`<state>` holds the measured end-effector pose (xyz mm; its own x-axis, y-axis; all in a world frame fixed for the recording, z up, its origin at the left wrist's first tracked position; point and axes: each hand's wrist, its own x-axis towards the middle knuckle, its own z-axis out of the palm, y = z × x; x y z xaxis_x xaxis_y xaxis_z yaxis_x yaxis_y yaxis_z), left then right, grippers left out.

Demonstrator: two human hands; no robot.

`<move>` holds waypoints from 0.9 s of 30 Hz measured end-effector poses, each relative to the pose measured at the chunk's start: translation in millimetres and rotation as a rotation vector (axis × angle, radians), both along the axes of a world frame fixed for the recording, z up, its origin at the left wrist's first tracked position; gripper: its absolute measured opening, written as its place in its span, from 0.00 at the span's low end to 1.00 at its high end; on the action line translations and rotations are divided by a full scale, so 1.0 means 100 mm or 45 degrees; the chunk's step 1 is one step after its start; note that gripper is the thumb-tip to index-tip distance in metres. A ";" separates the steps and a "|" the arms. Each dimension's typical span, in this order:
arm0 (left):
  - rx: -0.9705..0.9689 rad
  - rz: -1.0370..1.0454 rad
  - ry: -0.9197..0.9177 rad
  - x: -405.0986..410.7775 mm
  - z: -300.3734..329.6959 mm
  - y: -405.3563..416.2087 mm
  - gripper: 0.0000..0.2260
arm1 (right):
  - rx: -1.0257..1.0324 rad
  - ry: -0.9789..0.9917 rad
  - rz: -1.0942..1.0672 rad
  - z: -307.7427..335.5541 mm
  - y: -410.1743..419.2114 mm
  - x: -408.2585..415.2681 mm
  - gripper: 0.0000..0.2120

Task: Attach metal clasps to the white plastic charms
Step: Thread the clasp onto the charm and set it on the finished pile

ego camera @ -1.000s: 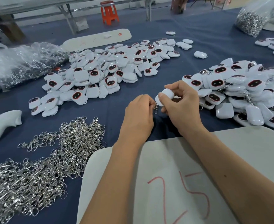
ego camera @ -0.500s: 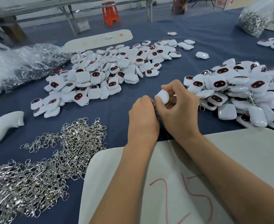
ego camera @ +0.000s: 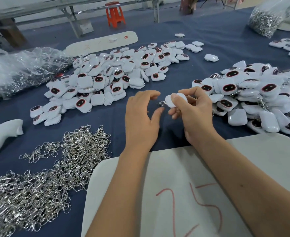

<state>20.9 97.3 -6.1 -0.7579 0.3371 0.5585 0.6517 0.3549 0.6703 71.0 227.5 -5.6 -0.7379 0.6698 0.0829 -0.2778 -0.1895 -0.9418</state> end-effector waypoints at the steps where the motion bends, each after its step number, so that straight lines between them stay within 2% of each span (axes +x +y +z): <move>1: 0.011 -0.015 -0.009 -0.01 0.00 0.00 0.14 | -0.010 -0.002 0.010 0.00 0.01 0.00 0.07; 6: 0.097 -0.033 -0.044 -0.01 0.01 0.00 0.07 | -0.027 -0.025 0.056 -0.02 0.02 -0.01 0.08; 12: 0.028 -0.035 -0.052 -0.01 -0.01 -0.02 0.04 | 0.047 -0.027 0.040 -0.02 0.00 0.00 0.08; 18: -0.078 0.026 -0.063 0.00 0.00 -0.06 0.05 | 0.536 0.001 -0.105 -0.02 -0.09 0.04 0.10; 23: -0.159 0.041 -0.029 0.02 0.06 -0.06 0.06 | 0.726 0.045 -0.162 0.00 -0.11 0.08 0.09; 27: -0.331 0.070 0.059 0.02 0.07 -0.05 0.09 | 1.245 0.067 -0.331 -0.01 -0.17 0.07 0.08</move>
